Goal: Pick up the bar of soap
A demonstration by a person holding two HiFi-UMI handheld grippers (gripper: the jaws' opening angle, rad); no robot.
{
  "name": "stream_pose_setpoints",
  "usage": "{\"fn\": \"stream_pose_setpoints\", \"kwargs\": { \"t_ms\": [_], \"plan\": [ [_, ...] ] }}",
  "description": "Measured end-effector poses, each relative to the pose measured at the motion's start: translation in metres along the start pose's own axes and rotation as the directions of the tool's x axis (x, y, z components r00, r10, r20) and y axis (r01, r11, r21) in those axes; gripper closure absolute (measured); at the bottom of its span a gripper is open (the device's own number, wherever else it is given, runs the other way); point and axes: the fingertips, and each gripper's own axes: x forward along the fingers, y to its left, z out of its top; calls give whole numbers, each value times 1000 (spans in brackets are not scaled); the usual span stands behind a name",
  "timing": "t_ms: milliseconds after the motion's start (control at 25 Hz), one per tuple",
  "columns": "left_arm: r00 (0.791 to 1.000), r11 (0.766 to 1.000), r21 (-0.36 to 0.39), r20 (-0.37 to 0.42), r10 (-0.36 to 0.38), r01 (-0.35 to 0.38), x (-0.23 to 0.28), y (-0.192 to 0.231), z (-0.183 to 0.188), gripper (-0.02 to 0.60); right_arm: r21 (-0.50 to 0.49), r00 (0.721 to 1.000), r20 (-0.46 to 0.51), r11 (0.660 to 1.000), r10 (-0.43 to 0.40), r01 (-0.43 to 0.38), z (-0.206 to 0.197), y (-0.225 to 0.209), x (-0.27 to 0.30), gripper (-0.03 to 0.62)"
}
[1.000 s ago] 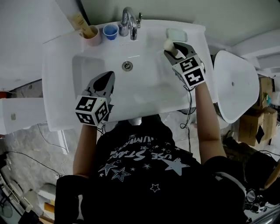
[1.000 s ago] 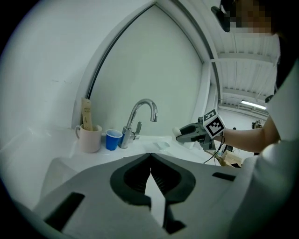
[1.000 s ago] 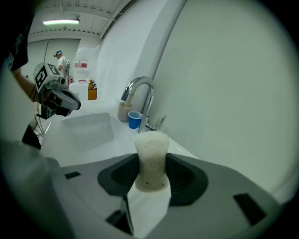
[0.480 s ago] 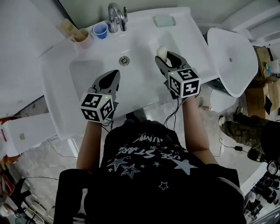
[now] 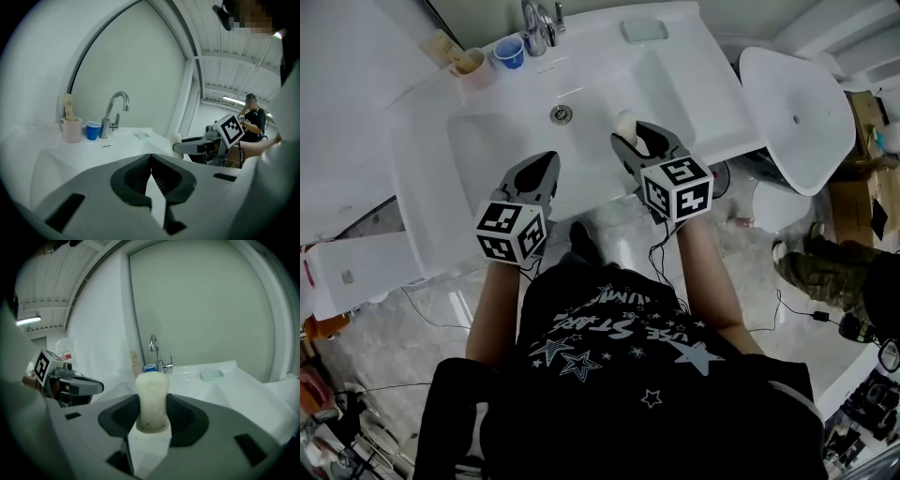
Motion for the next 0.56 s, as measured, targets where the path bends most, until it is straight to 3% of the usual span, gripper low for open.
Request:
{"fn": "stream_pose_setpoints", "kwargs": {
  "t_ms": [560],
  "plan": [
    [998,998,-7,27,63,-63,-76,-44,-26,572,-24,998,33,998,54,-53,-17,62,-59,410]
  ]
}}
